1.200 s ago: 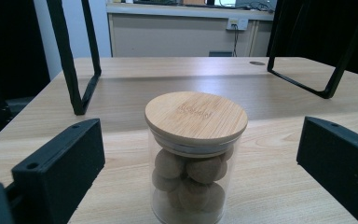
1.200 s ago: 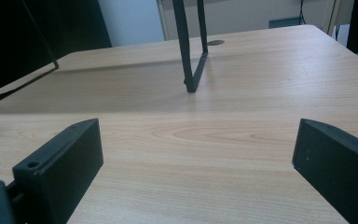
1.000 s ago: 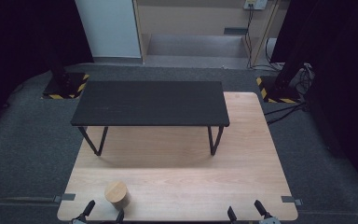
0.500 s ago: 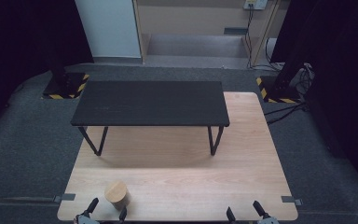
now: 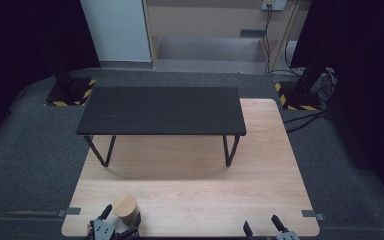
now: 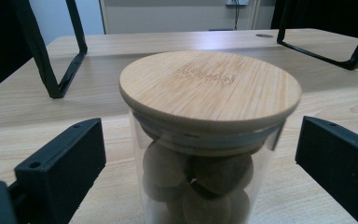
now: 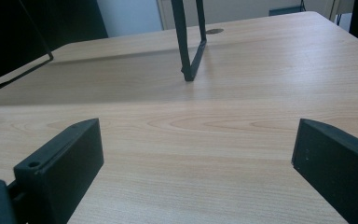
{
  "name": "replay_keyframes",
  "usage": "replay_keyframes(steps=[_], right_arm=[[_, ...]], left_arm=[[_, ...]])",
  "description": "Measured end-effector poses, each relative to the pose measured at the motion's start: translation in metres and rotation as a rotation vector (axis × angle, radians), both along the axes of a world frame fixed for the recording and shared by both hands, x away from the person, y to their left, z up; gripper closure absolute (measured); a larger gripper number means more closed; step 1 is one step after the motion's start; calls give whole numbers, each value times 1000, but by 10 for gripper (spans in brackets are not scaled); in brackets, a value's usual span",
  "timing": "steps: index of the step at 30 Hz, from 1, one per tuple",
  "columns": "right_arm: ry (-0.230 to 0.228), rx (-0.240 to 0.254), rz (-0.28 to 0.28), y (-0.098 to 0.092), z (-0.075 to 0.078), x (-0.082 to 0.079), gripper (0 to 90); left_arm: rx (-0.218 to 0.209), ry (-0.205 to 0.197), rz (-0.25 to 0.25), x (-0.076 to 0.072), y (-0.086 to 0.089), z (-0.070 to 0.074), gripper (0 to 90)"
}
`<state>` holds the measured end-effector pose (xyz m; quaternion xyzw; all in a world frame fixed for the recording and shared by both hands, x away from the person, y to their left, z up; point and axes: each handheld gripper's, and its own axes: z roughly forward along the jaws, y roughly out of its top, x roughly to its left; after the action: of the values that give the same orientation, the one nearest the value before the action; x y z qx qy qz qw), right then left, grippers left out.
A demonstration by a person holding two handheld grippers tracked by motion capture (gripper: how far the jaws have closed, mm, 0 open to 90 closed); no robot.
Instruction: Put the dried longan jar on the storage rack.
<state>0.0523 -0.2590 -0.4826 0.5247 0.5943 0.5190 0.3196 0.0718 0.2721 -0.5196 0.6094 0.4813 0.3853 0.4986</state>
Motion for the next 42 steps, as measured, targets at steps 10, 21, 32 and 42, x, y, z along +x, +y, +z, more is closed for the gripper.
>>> replay_keyframes(steps=[10, 21, 32, 42], right_arm=[[7, -1, -5, -1, -1, 2, 23], [10, 0, -1, 0, -1, 4, 25], [-2, -1, 0, 1, 1, 4, 25], [-12, -2, 2, 3, 4, 4, 25]], left_arm=[[10, 9, -5, 9, 0, -2, 43], [7, 13, -27, 8, 5, 4, 243], [-11, 29, -61, 6, 18, 39, 244], [-45, -14, -102, 12, 39, 93, 245]])
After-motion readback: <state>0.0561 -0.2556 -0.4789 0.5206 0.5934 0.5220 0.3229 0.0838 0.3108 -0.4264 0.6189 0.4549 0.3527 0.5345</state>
